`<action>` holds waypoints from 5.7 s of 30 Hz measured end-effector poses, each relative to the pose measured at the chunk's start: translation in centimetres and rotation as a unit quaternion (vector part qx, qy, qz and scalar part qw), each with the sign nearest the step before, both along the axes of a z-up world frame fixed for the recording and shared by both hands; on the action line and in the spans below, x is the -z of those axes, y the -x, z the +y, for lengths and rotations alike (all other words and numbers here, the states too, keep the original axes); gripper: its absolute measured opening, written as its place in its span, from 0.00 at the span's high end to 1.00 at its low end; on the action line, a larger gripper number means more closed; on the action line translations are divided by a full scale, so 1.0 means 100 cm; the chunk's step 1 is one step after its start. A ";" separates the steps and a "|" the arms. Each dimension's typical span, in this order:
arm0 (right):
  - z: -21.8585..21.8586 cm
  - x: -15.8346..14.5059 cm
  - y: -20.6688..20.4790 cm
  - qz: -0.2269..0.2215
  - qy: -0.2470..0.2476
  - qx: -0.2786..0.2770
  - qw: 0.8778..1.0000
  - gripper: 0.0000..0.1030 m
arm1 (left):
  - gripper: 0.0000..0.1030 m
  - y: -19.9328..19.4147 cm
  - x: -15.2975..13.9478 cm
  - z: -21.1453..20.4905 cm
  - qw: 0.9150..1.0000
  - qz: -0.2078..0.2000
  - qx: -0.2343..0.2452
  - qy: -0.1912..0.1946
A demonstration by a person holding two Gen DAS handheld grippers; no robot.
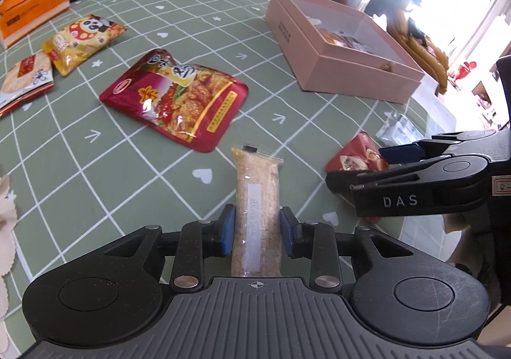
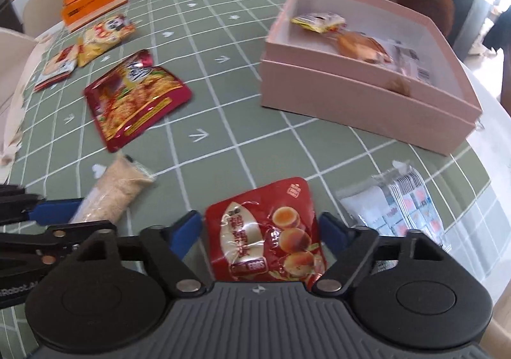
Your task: Organize snacks
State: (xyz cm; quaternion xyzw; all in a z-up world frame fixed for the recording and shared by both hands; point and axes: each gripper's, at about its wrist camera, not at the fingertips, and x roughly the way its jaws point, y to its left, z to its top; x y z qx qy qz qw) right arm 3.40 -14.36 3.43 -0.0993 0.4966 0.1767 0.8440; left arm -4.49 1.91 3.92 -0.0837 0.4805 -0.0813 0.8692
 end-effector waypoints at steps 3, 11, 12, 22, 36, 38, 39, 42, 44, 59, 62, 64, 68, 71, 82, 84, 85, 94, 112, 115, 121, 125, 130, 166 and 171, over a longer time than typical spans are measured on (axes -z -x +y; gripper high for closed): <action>-0.003 -0.002 0.003 0.010 0.001 -0.003 1.000 0.29 | 0.66 0.001 0.000 -0.006 1.000 -0.003 0.009 -0.012; -0.032 -0.007 0.014 0.024 -0.011 0.021 0.999 0.30 | 0.68 0.004 0.001 0.000 1.000 -0.006 -0.023 0.014; -0.037 -0.009 0.015 0.023 -0.014 0.026 0.999 0.30 | 0.68 0.005 0.001 -0.001 0.999 -0.008 -0.027 0.014; -0.087 -0.056 0.013 -0.016 -0.063 0.060 0.996 0.31 | 0.68 -0.011 -0.053 -0.015 0.993 -0.085 -0.025 0.074; -0.150 -0.167 -0.124 -0.165 -0.114 0.076 0.977 0.30 | 0.68 -0.215 -0.096 -0.098 0.990 -0.106 0.022 0.092; -0.151 -0.144 -0.137 -0.139 -0.118 0.079 0.980 0.30 | 0.70 -0.223 -0.071 -0.102 0.991 -0.087 0.012 0.097; -0.151 -0.132 -0.141 -0.126 -0.119 0.080 0.982 0.30 | 0.70 -0.224 -0.061 -0.100 0.992 -0.076 0.003 0.098; -0.147 -0.096 -0.158 -0.078 -0.117 0.090 0.986 0.30 | 0.70 -0.224 -0.050 -0.080 0.993 -0.059 -0.016 0.104; -0.146 -0.082 -0.168 -0.043 -0.120 0.090 0.988 0.28 | 0.70 -0.220 -0.057 -0.057 0.992 -0.071 -0.027 0.100; -0.039 -0.089 -0.177 -0.020 -0.092 0.026 0.995 0.26 | 0.70 -0.137 -0.041 0.247 0.928 -0.053 -0.365 -0.053; 0.005 -0.094 -0.172 0.017 -0.125 0.000 0.992 0.26 | 0.70 -0.134 -0.022 0.274 0.922 -0.040 -0.383 -0.046; 0.044 -0.099 -0.173 0.044 -0.141 -0.012 0.989 0.26 | 0.70 -0.139 -0.009 0.279 0.929 -0.028 -0.367 -0.036; 0.131 -0.099 -0.185 0.123 -0.178 -0.010 0.976 0.22 | 0.70 -0.130 -0.006 0.253 0.951 -0.035 -0.306 -0.038; 0.194 -0.076 -0.190 0.157 -0.184 0.006 0.970 0.22 | 0.70 -0.116 -0.003 0.238 0.956 -0.043 -0.287 -0.040; 0.302 -0.006 -0.202 0.129 -0.078 0.063 0.987 0.12 | 0.65 -0.088 0.002 0.243 0.957 -0.049 -0.285 0.026; 0.307 -0.007 -0.195 0.118 -0.053 0.038 0.991 0.20 | 0.64 -0.089 0.002 0.246 0.955 -0.047 -0.290 0.032; 0.306 -0.009 -0.191 0.110 -0.043 0.024 0.993 0.27 | 0.64 -0.090 0.002 0.247 0.955 -0.047 -0.292 0.032; 0.208 -0.039 -0.161 0.128 -0.088 0.002 0.988 0.44 | 0.63 -0.113 0.002 0.233 0.974 -0.050 -0.222 0.004; 0.026 -0.030 -0.012 0.075 -0.043 0.023 0.996 0.44 | 0.65 -0.049 -0.004 0.117 0.993 -0.018 0.118 -0.003; 0.009 -0.020 -0.008 0.075 -0.034 0.046 0.996 0.40 | 0.65 -0.036 -0.005 0.096 0.992 -0.022 0.126 0.007; -0.028 -0.017 0.006 0.065 -0.051 0.098 0.992 0.35 | 0.65 -0.001 -0.036 0.054 0.995 -0.070 0.050 -0.047; -0.047 -0.022 0.018 0.038 -0.051 0.116 0.991 0.35 | 0.62 0.001 -0.026 0.015 0.987 -0.055 0.079 -0.126; -0.065 -0.028 0.027 0.031 -0.081 0.143 0.986 0.35 | 0.66 0.002 -0.010 -0.010 0.982 -0.058 0.086 -0.157; -0.106 -0.020 0.050 -0.020 -0.064 0.149 0.987 0.35 | 0.26 -0.026 -0.002 -0.024 0.994 -0.030 0.081 -0.070; -0.093 -0.027 0.051 -0.032 -0.061 0.122 0.990 0.35 | 0.21 -0.037 0.005 -0.017 0.998 -0.018 0.053 -0.032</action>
